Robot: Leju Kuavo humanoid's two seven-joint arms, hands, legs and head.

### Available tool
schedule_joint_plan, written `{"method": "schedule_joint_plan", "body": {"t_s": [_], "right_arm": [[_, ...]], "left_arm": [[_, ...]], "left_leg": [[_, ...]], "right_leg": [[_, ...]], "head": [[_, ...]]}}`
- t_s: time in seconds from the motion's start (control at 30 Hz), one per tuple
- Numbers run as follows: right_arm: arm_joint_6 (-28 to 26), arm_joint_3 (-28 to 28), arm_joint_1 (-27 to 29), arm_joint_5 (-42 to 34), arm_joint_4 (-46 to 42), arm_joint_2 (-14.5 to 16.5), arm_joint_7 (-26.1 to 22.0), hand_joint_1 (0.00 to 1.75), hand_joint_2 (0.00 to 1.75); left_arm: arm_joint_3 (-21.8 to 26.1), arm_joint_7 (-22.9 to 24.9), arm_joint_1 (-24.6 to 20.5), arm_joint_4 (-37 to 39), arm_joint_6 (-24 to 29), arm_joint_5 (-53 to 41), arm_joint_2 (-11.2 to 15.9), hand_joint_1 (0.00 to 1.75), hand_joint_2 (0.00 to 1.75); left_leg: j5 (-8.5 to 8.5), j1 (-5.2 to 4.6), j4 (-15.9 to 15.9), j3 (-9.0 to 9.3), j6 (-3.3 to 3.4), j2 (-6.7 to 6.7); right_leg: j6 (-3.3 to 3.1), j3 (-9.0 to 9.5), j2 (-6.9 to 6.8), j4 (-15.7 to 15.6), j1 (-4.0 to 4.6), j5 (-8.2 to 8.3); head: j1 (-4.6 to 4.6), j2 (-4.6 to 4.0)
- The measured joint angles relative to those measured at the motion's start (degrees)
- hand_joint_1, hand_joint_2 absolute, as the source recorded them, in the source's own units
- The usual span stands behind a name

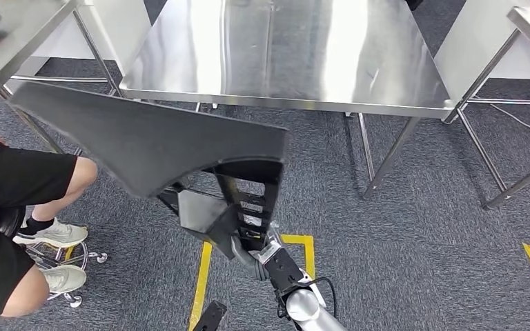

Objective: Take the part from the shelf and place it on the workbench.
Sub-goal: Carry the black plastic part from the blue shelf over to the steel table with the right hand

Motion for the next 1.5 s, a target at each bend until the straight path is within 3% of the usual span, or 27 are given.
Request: {"method": "schedule_joint_plan", "body": {"t_s": [0.07,0.1,0.2,0.23,0.27,0.33,0.4,0.43,0.53,0.6,0.7,0.73,0.77,0.8,0.87,0.9,0.93,1.07,1.13,1.2,1.23,1.27,1.3,1.37,1.4,1.43,1.5], "right_arm": [[-0.16,0.01,0.19,0.15,-0.01,-0.01,-0.2,1.75,1.75],[-0.26,0.02,0.31,0.19,-0.01,-0.03,-0.35,1.75,1.75],[-0.48,0.03,0.92,0.25,0.19,-0.27,-0.76,1.75,1.75],[-0.52,0.03,1.14,0.23,0.37,-0.38,-0.94,1.75,1.75],[-0.54,0.03,1.3,0.19,0.62,-0.46,-1.18,1.75,1.75],[-0.79,0.03,1.41,0.09,1.25,-0.53,-1.98,1.75,1.75],[-1.17,0.03,1.42,-0.02,1.89,-0.51,-2.84,1.75,1.75],[-1.31,0.02,1.45,-0.05,2.17,-0.51,-3.13,1.75,1.75],[-1.7,-0.04,1.56,-0.08,2.75,-0.47,-3.48,1.75,1.75],[-2.19,-0.09,1.75,0.02,2.85,-0.37,-3.53,1.75,1.75],[-2.93,-0.25,2.63,0.46,2.85,-0.44,-3.54,1.75,1.75],[-3.13,-0.31,3.02,0.73,2.85,-0.51,-3.54,1.75,1.75],[-3.3,-0.36,3.4,0.99,2.85,-0.57,-3.53,1.75,1.75],[-3.45,-0.39,3.74,1.28,2.82,-0.58,-3.52,1.75,1.75],[-3.77,-0.45,4.21,1.76,2.66,-0.54,-3.49,1.75,1.75],[-3.9,-0.48,4.34,1.95,2.53,-0.52,-3.46,1.75,1.75],[-4.0,-0.5,4.43,2.07,2.41,-0.51,-3.43,1.75,1.75],[-4.11,-0.52,4.69,2.17,1.99,-0.49,-3.33,1.75,1.75],[-4.12,-0.51,4.75,2.19,1.78,-0.51,-3.32,1.75,1.75],[-4.13,-0.51,4.93,2.18,1.74,-0.64,-3.31,1.75,1.75],[-4.13,-0.51,5.09,2.17,1.73,-0.74,-3.28,1.75,1.75],[-4.13,-0.51,5.23,2.17,1.73,-0.85,-3.26,1.75,1.75],[-4.13,-0.51,5.31,2.19,1.73,-0.92,-3.22,1.75,1.75],[-4.13,-0.51,5.37,2.41,1.61,-0.97,-3.03,1.75,1.75],[-4.11,-0.5,5.39,2.64,1.45,-0.97,-2.86,1.75,1.75],[-4.06,-0.5,5.46,2.92,1.19,-0.97,-2.65,1.75,1.75],[-3.84,-0.52,5.67,3.38,0.52,-1.01,-2.17,1.75,1.75]], "left_arm": [[-0.09,0.09,0.03,0.0,0.02,0.01,0.0,0.0,1.75],[-0.13,0.11,0.04,-0.01,0.02,0.01,0.0,0.0,1.75],[-0.17,0.31,0.1,0.01,0.01,0.02,0.0,0.0,1.75],[-0.17,0.5,0.13,0.02,-0.01,0.02,0.0,0.0,1.75],[-0.17,0.71,0.14,0.03,-0.04,0.02,0.0,0.0,1.75],[-0.21,0.98,0.16,0.04,-0.29,-0.01,0.0,0.0,1.75],[-0.27,1.03,0.16,0.04,-0.63,-0.08,0.05,0.0,1.75],[-0.28,1.04,0.17,0.04,-0.79,-0.13,0.09,0.0,1.75],[-0.38,1.05,0.21,0.06,-1.16,-0.28,0.21,0.0,1.75],[-0.62,1.21,0.2,0.06,-1.45,-0.55,0.29,0.0,1.75],[-1.29,1.93,0.28,0.08,-1.86,-1.02,0.44,0.0,1.75],[-1.49,2.2,0.32,0.1,-2.01,-1.17,0.49,0.0,1.75],[-1.68,2.42,0.35,0.11,-2.18,-1.31,0.52,0.0,1.75],[-1.82,2.57,0.36,0.13,-2.43,-1.42,0.56,0.0,1.75],[-2.11,2.71,0.32,0.15,-3.07,-1.66,0.63,0.0,1.75],[-2.29,2.72,0.29,0.15,-3.36,-1.77,0.67,0.0,1.75],[-2.5,2.75,0.29,0.15,-3.58,-1.86,0.69,0.0,1.75],[-3.07,2.86,0.33,0.23,-3.93,-1.97,0.73,0.0,1.75],[-3.24,2.87,0.3,0.26,-3.99,-2.01,0.73,0.0,1.75],[-3.33,2.87,0.29,0.32,-4.01,-2.03,0.74,0.0,1.75],[-3.34,2.88,0.31,0.35,-4.01,-2.03,0.74,0.0,1.75],[-3.34,2.88,0.32,0.39,-4.03,-2.03,0.74,0.0,1.75],[-3.34,2.88,0.33,0.42,-4.08,-2.03,0.74,0.0,1.75],[-3.36,2.88,0.33,0.44,-4.65,-2.03,0.74,0.0,1.75],[-3.37,2.87,0.32,0.44,-5.28,-2.02,0.75,0.0,1.75],[-3.38,2.85,0.3,0.45,-6.19,-1.97,0.76,0.0,1.75],[-3.4,2.79,0.26,0.45,-7.79,-1.9,0.78,0.0,1.75]], "left_leg": [[-0.06,0.01,-0.37,0.43,0.87,-0.07],[-0.11,0.1,-0.54,0.69,1.28,-0.05],[-0.52,0.06,-0.58,1.06,1.99,-0.1],[-0.68,0.04,-0.57,1.21,2.04,-0.19],[-0.85,0.04,-0.56,1.44,2.01,-0.32],[-1.29,0.08,-0.55,2.11,1.72,-0.56],[-1.84,-0.19,-0.47,2.58,1.17,-0.73],[-2.05,-0.3,-0.46,2.67,0.89,-0.77],[-2.5,-0.17,-0.46,2.73,0.05,-0.74],[-4.15,0.02,2.31,1.53,-0.54,-0.46],[-8.5,0.26,13.31,-4.32,-1.22,-0.09],[-8.79,0.3,15.67,-5.98,-1.33,-0.04],[-7.92,0.33,15.88,-6.62,-1.36,0.01],[-6.04,0.37,13.76,-6.03,-1.3,0.07],[-1.71,0.35,5.87,-2.57,-0.97,0.16],[-0.51,0.29,2.7,-0.95,-0.77,0.14],[-0.07,0.15,0.83,0.06,-0.55,0.1],[-0.31,-0.08,-0.34,1.04,0.77,-0.04],[-0.42,0.17,-0.81,1.71,1.54,0.04],[-0.73,0.1,-0.84,1.95,1.98,0.05],[-0.87,0.08,-0.83,2.04,2.04,-0.02],[-1.02,0.07,-0.81,2.17,2.04,-0.11],[-1.19,0.09,-0.8,2.41,1.94,-0.23],[-1.67,0.11,-0.78,3.05,1.58,-0.41],[-1.96,-0.03,-0.72,3.31,1.28,-0.48],[-2.22,-0.17,-0.68,3.44,0.98,-0.52],[-2.55,-0.37,-0.67,3.53,0.46,-0.55]], "right_leg": [[0.46,-0.6,-0.07,1.4,-0.14,-0.84],[0.46,-1.8,-0.07,3.78,-0.13,-1.87],[0.23,-8.29,-0.04,15.23,-0.17,-5.57],[0.47,-9.71,-0.05,17.12,-0.2,-5.67],[0.87,-10.06,-0.05,16.86,-0.25,-4.88],[1.79,-7.33,-0.08,9.77,-0.39,-1.06],[1.73,-4.01,-0.07,2.56,-0.29,2.02],[1.34,-3.23,-0.06,0.91,-0.16,2.61],[0.02,-2.86,0.02,0.42,-0.17,2.61],[-0.84,-2.21,0.04,0.17,-0.61,2.42],[-1.77,-1.37,-0.09,0.15,-0.64,1.8],[-1.89,-1.19,-0.09,0.16,-0.6,1.63],[-1.92,-0.98,-0.02,0.17,-0.59,1.44],[-1.85,-0.7,0.1,0.17,-0.6,1.21],[-1.45,0.02,0.36,0.19,-0.49,0.61],[-1.13,0.25,0.45,0.22,-0.31,0.32],[-0.83,0.38,0.48,0.22,-0.15,0.1],[0.36,0.34,0.39,0.5,-0.11,-0.66],[0.43,-1.93,0.32,5.12,-0.07,-2.67],[0.28,-6.52,0.32,13.42,-0.1,-5.38],[0.42,-8.51,0.32,16.46,-0.14,-6.03],[0.75,-9.56,0.31,17.52,-0.17,-5.8],[1.23,-9.24,0.3,15.89,-0.22,-4.5],[2.06,-5.89,0.14,7.59,-0.35,-0.4],[2.07,-4.08,0.06,3.7,-0.29,1.25],[1.77,-2.95,-0.02,1.32,-0.22,2.14],[0.82,-2.36,-0.01,0.37,0.05,2.37]], "head": [[0.01,0.0],[0.03,0.0],[0.08,0.0],[0.08,0.0],[0.09,0.0],[0.1,0.0],[0.09,0.0],[0.08,0.0],[0.06,0.0],[-0.03,0.0],[-0.12,0.0],[-0.12,0.0],[-0.12,0.0],[-0.13,0.0],[-0.11,0.0],[-0.09,0.0],[-0.05,0.0],[-0.03,0.0],[0.06,0.0],[0.13,0.0],[0.13,0.0],[0.13,0.0],[0.13,0.0],[0.14,0.0],[0.12,0.0],[0.1,0.0],[0.04,0.0]]}}
